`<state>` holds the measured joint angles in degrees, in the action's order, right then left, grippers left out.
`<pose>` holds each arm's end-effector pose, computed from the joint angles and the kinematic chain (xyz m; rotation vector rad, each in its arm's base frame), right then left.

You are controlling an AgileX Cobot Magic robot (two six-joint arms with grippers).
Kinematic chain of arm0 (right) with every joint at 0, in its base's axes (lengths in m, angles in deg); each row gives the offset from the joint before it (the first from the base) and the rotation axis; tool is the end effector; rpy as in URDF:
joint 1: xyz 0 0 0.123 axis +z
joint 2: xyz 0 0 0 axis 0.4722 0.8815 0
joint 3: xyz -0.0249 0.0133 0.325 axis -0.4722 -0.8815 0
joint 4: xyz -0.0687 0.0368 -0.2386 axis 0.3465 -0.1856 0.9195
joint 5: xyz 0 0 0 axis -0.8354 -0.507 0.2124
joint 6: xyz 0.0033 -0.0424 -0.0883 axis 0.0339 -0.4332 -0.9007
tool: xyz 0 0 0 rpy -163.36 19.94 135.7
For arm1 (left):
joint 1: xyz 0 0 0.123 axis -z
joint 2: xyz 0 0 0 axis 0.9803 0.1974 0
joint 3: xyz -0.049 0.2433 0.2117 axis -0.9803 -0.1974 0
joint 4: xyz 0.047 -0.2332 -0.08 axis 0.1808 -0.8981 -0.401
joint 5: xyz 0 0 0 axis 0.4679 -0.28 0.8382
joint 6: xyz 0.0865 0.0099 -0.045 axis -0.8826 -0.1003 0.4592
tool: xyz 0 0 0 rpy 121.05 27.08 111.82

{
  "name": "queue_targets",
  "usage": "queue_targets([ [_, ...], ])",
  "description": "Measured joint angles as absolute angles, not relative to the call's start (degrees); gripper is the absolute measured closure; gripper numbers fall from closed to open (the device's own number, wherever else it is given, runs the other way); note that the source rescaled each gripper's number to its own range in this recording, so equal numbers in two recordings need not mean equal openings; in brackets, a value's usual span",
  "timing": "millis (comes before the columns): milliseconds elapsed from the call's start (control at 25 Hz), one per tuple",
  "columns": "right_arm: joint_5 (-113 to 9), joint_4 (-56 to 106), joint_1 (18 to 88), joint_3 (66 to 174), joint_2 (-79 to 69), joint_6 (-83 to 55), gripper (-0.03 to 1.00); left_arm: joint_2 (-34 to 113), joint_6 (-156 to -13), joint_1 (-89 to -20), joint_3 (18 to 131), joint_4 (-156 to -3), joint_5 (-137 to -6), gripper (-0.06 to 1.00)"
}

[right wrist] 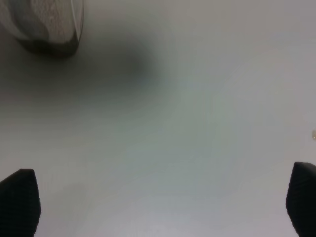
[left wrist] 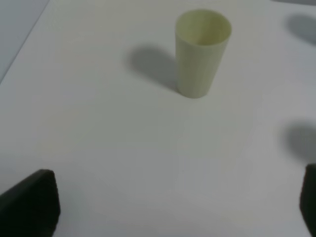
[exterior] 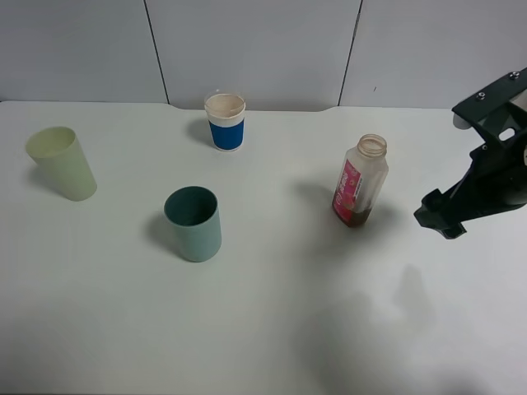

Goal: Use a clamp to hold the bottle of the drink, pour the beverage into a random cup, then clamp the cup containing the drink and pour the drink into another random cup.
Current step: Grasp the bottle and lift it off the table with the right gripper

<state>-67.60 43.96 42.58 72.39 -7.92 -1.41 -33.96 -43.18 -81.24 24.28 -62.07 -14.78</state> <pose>0.1976 0.0424 0.2417 -0.7455 2.4642 -0.1470 -0.0431 0.0042 0.2774 -0.1732 2.0141 0.0379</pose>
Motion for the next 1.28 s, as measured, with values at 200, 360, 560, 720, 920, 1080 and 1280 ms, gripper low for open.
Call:
queue_targets([
  [200, -63.17, 43.60, 42.58, 68.99, -7.92, -1.52, -0.03, -33.96, -43.18, -81.24, 24.28, -62.07, -14.78, 0.02],
  [360, -59.22, 42.61, 42.58, 68.37, -7.92, 1.10, -0.03, -33.96, -43.18, -81.24, 24.28, -62.07, -14.78, 0.02],
  [560, -49.07, 40.92, 42.58, 64.84, -7.98, 8.52, -0.03, -33.96, -43.18, -81.24, 24.28, -62.07, -14.78, 0.02],
  [720, -38.64, 39.72, 42.58, 58.37, -7.72, 11.29, -0.03, -33.96, -43.18, -81.24, 24.28, -62.07, -14.78, 0.02],
  [920, -35.94, 39.66, 42.58, 51.32, -7.60, 11.59, -0.03, -33.96, -43.18, -81.24, 24.28, -62.07, -14.78, 0.02],
  [1080, -31.65, 39.66, 42.58, 50.42, -7.60, 11.59, -0.03, -33.96, -43.18, -81.24, 24.28, -62.07, -14.78, 0.02],
  [1280, -29.04, 39.72, 42.58, 50.47, -4.19, 10.34, -0.03, -33.96, -43.18, -81.24, 24.28, -62.07, -14.78, 0.02],
])
